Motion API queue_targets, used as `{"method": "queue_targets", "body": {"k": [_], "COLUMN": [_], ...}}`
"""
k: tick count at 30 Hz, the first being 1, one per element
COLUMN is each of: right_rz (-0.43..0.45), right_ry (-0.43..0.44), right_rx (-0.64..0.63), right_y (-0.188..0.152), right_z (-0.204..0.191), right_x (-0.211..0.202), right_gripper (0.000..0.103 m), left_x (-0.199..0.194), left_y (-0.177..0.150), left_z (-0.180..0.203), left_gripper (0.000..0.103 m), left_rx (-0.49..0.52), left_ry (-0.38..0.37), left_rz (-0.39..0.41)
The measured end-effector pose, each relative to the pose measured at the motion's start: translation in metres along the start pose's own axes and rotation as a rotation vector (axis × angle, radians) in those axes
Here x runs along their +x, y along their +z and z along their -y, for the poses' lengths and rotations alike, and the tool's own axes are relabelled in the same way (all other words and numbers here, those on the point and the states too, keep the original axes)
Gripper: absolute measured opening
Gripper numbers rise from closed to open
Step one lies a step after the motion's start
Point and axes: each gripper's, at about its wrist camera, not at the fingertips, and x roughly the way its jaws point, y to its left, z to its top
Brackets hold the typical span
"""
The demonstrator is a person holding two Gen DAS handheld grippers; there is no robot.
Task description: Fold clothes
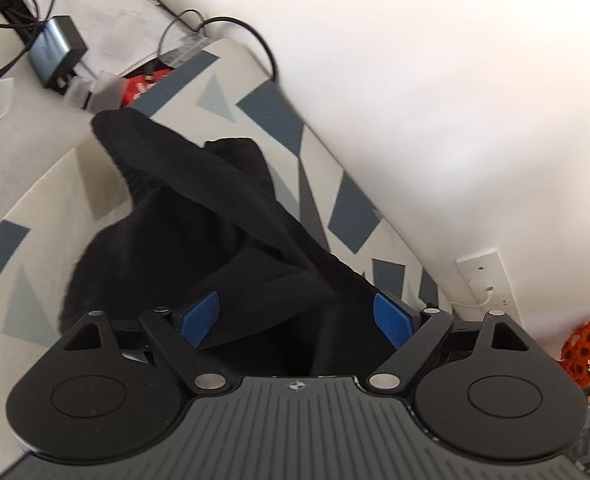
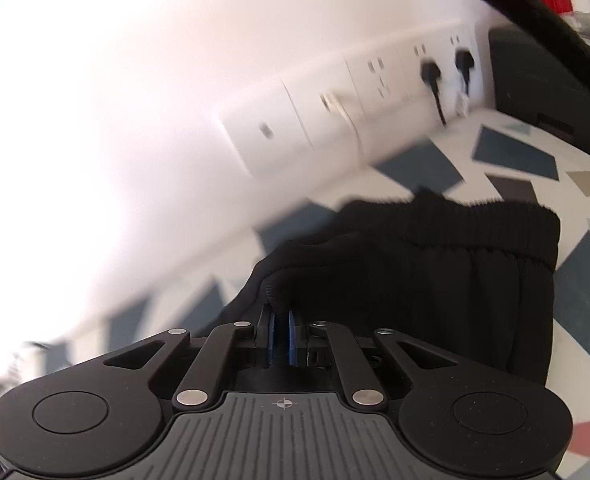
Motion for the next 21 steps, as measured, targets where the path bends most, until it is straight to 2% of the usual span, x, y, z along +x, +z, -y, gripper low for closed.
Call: {"method": "queue_targets", "body": {"k": [3, 7, 8, 9, 10, 11, 14, 17, 19, 21], "right_rz": [0.034, 0.069, 0.078, 0.091, 0.102, 0.108, 0.104, 0.118, 0.169, 0.242], "right_ry": [0.090, 0.198, 0.212, 0.219, 0.223, 0.229, 0.232, 0.238, 0.250, 0.247], "right_rx": [0.001, 0.043, 0.051, 0.053, 0.054, 0.064, 0.100, 0.150, 0.173, 0.184], "right_y": [0.004, 0.010, 0.010, 0.010, 0.010, 0.010, 0.008, 0.010, 0.015, 0.020], "right_z": [-0.003, 0.005, 0.007, 0.010, 0.014, 0.019, 0.034, 0.046, 0.055, 0.064], "right_x": [-0.029, -0.062, -0.069, -0.076, -0.083, -0.088, -0.096, -0.104, -0.118, -0.137], "right_gripper": [0.006, 0.006, 0.006, 0.006, 0.006, 0.006, 0.005, 0.005, 0.005, 0.005], "left_x": [0.021, 0.041, 0.043, 0.042, 0.040, 0.036, 0.014, -0.017, -0.037, -0.053], "left_y": [0.002, 0.004, 0.004, 0.004, 0.002, 0.001, -0.013, -0.032, -0.048, -0.067], "left_z": [-0.001, -0.007, -0.006, -0.004, 0.000, 0.005, 0.032, 0.064, 0.089, 0.113], "left_gripper": [0.087, 0.084, 0.061, 0.033, 0.030, 0.022, 0.018, 0.017, 0.017, 0.017], "left_rx": [0.006, -0.044, -0.051, -0.058, -0.065, -0.066, 0.028, 0.156, 0.273, 0.390], "left_ry": [0.088, 0.116, 0.113, 0.109, 0.123, 0.137, 0.172, 0.167, 0.156, 0.095], "left_rz": [-0.003, 0.018, 0.030, 0.035, 0.037, 0.044, 0.134, 0.252, 0.332, 0.350]}}
